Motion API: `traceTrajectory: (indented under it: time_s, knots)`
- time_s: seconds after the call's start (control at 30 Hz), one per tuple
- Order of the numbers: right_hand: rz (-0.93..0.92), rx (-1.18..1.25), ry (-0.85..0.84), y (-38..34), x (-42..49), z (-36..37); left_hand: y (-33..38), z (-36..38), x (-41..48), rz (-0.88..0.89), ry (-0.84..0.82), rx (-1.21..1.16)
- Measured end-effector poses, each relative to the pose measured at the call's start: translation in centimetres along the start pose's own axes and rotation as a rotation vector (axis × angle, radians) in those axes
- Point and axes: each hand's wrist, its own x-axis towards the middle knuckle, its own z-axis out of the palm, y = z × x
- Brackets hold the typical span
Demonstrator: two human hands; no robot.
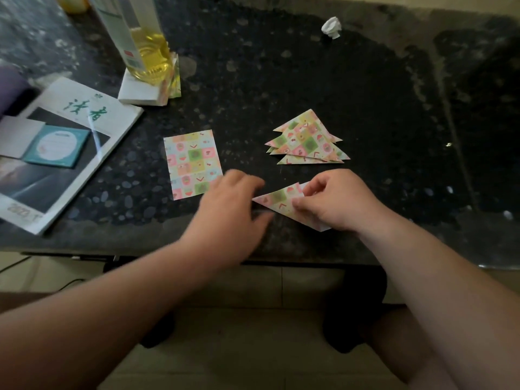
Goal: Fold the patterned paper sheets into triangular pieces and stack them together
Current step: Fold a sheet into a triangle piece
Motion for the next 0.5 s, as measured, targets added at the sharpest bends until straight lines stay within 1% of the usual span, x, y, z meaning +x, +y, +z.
traceTrajectory:
  time_s: [0.07,0.13,0.23,0.4,0.5]
  knots:
    - [-0.028,-0.004,-0.027,-0.1,-0.2,-0.2,-0.9,-1.2,1.3,-0.081,-0.027,-0.106]
    - [-0.063,-0.011,-0.078,-0.4,-0.5,-0.5,-1.3,-1.8,1.9,-0.082,-0.102,-0.103]
    - [-0.107,-0.003,-0.167,-0.1,-1.2,-0.7,-1.8,-1.9,1.9,-0.044,-0.127,-0.058]
    - [-0.204,-0.177,-0.148,0.7,-2.0,0.4,-2.4,-1.6,1.7,0.020,-0.128,-0.088]
    - [-0.275,-0.250,-0.147,1.1,-2.3,0.6,-2.7,-1.4,1.7,0.071,-0.110,-0.040]
